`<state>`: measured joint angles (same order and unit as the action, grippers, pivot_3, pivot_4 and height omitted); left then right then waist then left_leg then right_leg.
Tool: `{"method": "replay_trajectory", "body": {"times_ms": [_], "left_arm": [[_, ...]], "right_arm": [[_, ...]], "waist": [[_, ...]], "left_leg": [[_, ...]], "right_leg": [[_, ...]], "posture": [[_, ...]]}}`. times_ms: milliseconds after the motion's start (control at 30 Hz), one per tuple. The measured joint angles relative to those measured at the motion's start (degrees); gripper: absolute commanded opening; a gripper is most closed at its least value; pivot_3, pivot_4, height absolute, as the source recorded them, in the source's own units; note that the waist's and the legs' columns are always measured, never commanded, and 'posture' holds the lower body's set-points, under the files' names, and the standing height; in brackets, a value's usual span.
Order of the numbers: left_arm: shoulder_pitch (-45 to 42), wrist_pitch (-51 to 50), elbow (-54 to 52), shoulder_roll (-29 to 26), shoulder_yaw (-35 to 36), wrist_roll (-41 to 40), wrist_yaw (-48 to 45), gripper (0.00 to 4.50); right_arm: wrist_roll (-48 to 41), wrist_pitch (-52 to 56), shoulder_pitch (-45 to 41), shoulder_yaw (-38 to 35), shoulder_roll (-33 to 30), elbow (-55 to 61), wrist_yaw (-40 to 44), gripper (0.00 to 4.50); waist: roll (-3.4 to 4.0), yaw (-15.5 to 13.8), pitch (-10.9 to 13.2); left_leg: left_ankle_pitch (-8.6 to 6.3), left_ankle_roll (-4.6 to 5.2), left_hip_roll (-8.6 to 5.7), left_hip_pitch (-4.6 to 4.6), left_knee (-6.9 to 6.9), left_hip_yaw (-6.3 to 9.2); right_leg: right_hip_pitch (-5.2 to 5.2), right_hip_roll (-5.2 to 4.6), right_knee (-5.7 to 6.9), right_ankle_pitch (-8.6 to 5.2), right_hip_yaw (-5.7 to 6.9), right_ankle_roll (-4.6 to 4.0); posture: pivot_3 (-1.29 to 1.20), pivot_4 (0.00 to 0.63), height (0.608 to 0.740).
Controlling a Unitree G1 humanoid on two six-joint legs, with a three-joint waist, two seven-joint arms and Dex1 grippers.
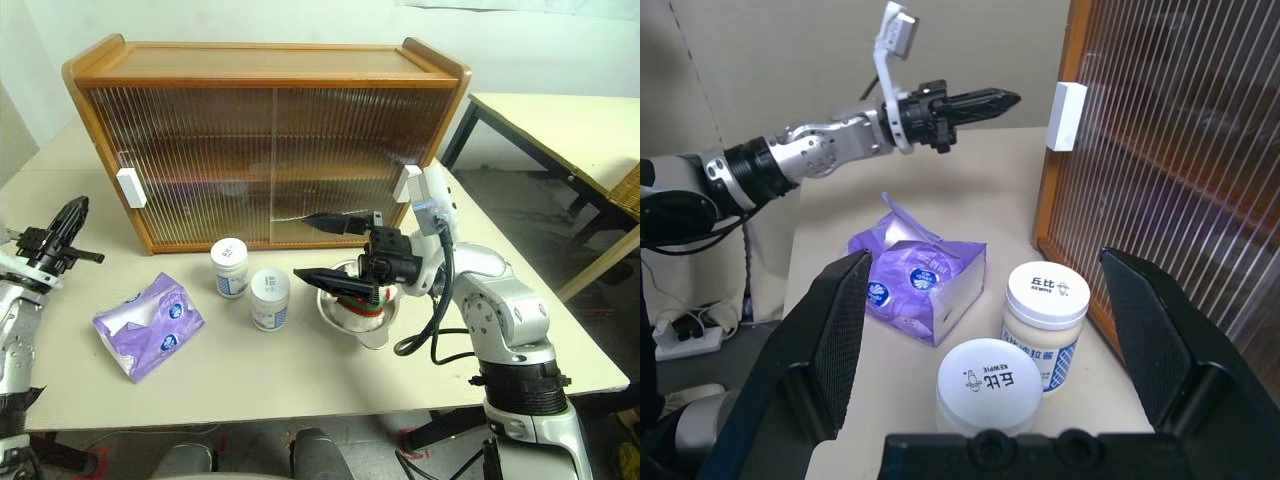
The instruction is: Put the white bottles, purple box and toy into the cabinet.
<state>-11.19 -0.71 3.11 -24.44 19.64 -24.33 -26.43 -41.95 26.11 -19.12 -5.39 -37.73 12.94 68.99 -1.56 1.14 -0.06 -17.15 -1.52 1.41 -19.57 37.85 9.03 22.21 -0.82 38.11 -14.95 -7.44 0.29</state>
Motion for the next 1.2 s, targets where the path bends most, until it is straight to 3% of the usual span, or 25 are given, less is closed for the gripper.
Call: {"method": "replay_trajectory", "body": {"times_ms": [533,1200], "left_arm": [[-3.65,3.36,6.58,1.16,-2.78,1.68,-2.36,0.02],[-6.35,3.39,6.67,2.49,-5.41,2.34,-3.82,0.02]], "right_arm": [[-0.86,0.15,0.68,-0.08,0.21,1.86,-2.21,4.50],[-0.87,0.14,1.60,-0.09,0.50,2.22,-3.49,4.50]], "waist": [[-0.01,0.73,-0.01],[-0.02,0.76,-0.01]], "left_leg": [[0.00,0.01,0.00,-0.04,0.05,0.00],[0.01,0.04,0.00,-0.23,0.15,0.00]], "right_leg": [[0.00,0.00,0.00,-0.02,0.01,0.04],[0.00,0.00,-0.09,-0.03,0.01,0.07]], "posture": [[-0.12,0.000,0.740],[-0.13,0.000,0.740]]}}
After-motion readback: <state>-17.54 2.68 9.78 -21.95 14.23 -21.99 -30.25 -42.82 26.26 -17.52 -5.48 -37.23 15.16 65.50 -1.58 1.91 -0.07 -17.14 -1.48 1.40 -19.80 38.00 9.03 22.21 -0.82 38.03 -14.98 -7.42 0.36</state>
